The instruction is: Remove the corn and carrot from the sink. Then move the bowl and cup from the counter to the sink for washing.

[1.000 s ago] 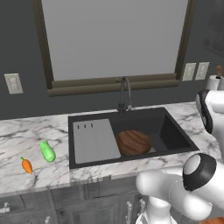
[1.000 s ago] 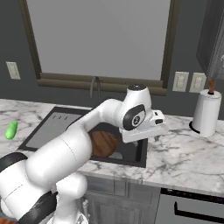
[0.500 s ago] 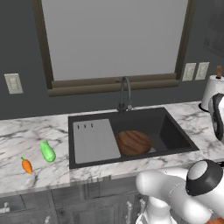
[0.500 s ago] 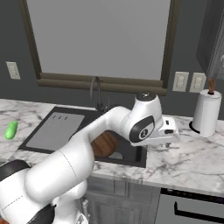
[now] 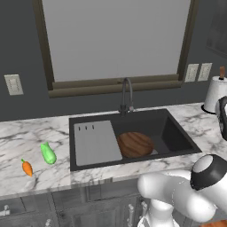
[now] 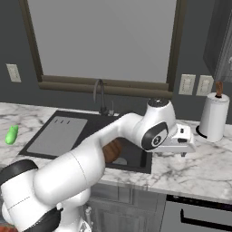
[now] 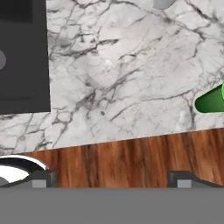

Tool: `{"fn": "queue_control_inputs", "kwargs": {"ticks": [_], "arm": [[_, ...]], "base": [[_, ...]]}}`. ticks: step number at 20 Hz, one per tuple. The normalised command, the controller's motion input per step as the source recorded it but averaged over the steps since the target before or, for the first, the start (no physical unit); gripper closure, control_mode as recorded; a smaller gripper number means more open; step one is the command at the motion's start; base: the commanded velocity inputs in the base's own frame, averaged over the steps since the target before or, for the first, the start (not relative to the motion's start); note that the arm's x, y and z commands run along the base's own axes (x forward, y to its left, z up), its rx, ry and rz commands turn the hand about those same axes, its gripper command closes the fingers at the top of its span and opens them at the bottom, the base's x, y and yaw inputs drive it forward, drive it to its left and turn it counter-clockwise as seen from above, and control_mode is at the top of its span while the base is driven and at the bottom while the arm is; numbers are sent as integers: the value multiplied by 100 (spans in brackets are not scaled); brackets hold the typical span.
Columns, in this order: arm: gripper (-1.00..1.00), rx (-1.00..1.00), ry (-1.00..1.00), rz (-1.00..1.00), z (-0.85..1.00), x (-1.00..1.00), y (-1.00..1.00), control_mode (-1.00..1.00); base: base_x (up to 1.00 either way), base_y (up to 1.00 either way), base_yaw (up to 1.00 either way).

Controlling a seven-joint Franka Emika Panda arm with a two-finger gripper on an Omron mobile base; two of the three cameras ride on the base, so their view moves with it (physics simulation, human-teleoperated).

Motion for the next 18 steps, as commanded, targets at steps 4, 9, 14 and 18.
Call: {"fn": "queue_control_inputs", "kwargs": {"ticks": [4,9,14,18], "arm": [[-100,0,0,-9,0,-5,-40,-100],[-100,0,-1,-6,0,-9,-35,-100],[-100,0,-1,-2,0,-5,-33,-100],[-100,0,-4,0,-1,-7,-31,-100]], "base": [[0,0,0],[0,0,0],[0,0,0],[0,0,0]]}}
